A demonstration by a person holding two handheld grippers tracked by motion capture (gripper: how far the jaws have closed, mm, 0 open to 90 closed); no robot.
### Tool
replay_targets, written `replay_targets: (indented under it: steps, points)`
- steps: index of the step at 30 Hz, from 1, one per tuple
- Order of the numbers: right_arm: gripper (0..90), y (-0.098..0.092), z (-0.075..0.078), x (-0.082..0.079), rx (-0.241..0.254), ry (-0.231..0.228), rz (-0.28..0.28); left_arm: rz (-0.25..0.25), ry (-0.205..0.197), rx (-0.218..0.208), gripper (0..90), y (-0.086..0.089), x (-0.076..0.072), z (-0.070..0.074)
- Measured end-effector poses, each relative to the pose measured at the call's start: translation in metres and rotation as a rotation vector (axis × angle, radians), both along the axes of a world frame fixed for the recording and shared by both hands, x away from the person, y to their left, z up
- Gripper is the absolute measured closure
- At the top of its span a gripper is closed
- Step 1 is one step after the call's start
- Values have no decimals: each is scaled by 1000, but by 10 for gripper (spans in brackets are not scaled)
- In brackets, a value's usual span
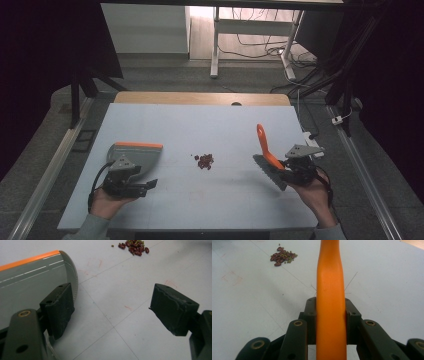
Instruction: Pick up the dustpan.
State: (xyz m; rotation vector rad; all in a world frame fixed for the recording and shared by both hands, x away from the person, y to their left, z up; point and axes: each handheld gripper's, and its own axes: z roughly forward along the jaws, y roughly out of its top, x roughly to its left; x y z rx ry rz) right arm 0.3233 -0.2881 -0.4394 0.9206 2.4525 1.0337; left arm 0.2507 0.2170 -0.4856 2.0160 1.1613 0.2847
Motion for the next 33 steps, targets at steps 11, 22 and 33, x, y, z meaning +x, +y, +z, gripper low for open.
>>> replay_targets:
  steps: [11,22,33]
  points:
    - [707,-7,2,1,15,-7,-10,-31,24,8,198,-25,9,12]
    - [707,-6,0,-1,7,-21,-13,44,47,22,231,-11,12,22]
    - [707,-2,-2,-3,-9,-23,-13,129,92,-14,222,16,9,28]
